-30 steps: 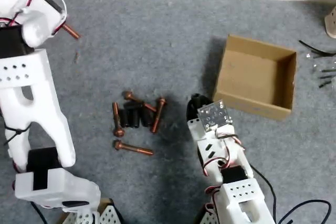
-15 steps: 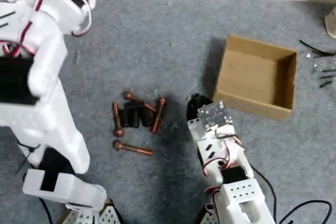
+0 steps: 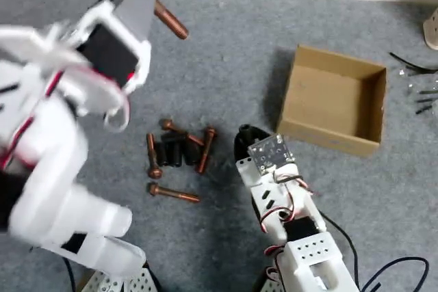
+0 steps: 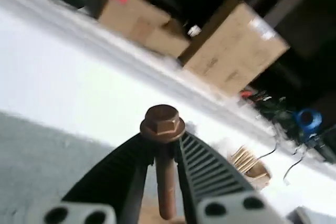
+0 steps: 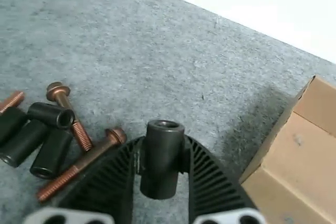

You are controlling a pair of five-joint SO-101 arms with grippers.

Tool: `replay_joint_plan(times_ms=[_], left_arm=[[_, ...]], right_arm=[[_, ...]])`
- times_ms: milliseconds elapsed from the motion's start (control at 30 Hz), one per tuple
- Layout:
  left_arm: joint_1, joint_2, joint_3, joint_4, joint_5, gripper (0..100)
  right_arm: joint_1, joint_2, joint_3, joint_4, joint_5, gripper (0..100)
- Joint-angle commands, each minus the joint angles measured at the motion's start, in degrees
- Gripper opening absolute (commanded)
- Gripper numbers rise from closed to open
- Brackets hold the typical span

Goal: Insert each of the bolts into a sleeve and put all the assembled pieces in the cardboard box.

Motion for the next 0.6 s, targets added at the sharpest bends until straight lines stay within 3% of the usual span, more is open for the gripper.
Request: replay_joint_plan(times_ms=[0, 433, 567], left_arm=[[0.4, -2.51, -3.56, 0.53, -0.18, 6], [-0.48, -14.55, -2.86, 1.67, -0.18, 6], [-0.48, -18.68, 5.85, 1.67, -7.56, 6]], right_arm=[[-0.66, -0.92, 6.73, -1.8, 0.18, 1.1], [-0.66, -0.92, 6.73, -1.71, 0.18, 1.1], [-0.66, -0.75, 6.73, -1.71, 0.18, 1.1]])
